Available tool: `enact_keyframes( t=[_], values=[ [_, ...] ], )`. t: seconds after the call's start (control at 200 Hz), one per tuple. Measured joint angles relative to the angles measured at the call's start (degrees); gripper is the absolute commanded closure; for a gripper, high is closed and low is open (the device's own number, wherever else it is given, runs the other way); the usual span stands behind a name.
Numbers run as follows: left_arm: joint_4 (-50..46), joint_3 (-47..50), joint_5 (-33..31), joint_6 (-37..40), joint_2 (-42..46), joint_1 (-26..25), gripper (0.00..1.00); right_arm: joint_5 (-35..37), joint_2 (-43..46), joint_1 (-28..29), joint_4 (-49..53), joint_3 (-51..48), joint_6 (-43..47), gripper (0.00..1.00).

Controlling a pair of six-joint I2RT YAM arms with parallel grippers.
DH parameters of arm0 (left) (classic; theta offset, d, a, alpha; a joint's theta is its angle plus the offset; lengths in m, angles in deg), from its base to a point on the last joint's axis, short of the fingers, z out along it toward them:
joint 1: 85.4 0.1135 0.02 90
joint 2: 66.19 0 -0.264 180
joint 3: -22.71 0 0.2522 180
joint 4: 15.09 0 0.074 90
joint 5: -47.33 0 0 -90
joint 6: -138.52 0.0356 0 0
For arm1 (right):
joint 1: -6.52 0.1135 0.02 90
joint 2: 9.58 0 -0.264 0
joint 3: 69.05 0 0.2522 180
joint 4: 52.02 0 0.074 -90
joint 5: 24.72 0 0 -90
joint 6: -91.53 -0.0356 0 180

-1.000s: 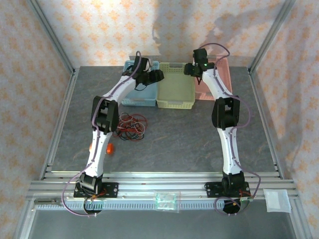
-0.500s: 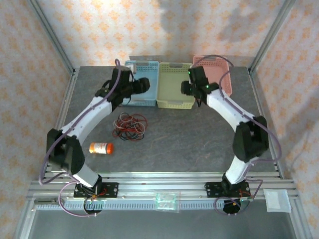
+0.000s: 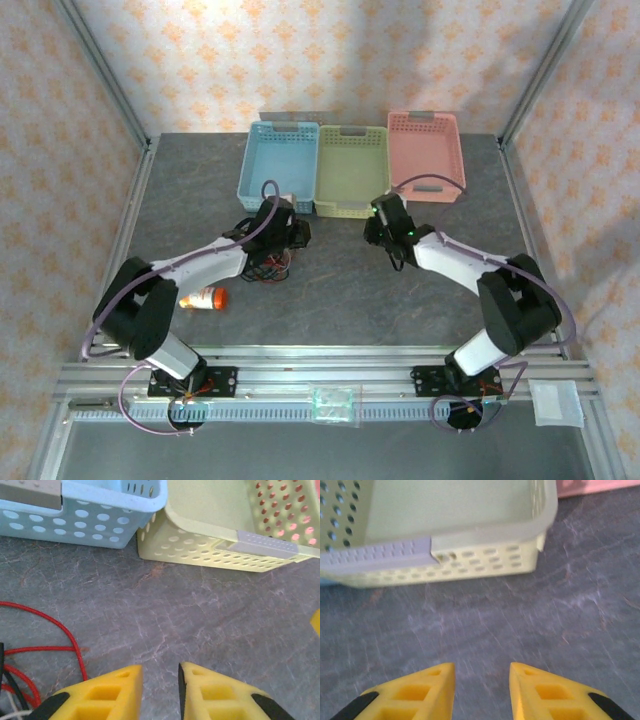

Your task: Untangle the cables

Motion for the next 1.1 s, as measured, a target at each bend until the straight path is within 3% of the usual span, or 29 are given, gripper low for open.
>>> enact_keyframes(
  t=[0.39, 0.811, 0.976, 1.101],
  values=[
    [3.72, -6.75, -2.36, -0.37, -11.28, 0.0, 0.84, 2.99, -11.1, -3.56, -7.65, 6.03, -0.46, 0.65],
    [2.6, -19.69, -2.51, 2.97, -22.43, 0.55, 0.89, 2.97, -14.99, -5.77, -7.82, 10.69, 1.25, 0.64],
    [1.14, -19.91, -2.49, 4.28, -20.72, 0.61, 0.86, 3.15, -12.2, -5.29, -7.21, 9.86, 2.16, 0.57],
    [0.98, -13.64, -3.06, 4.44, -9.77, 0.61, 0.78, 3.3, -3.93, -2.47, -5.49, 8.92, 2.16, 0.36]
  ],
)
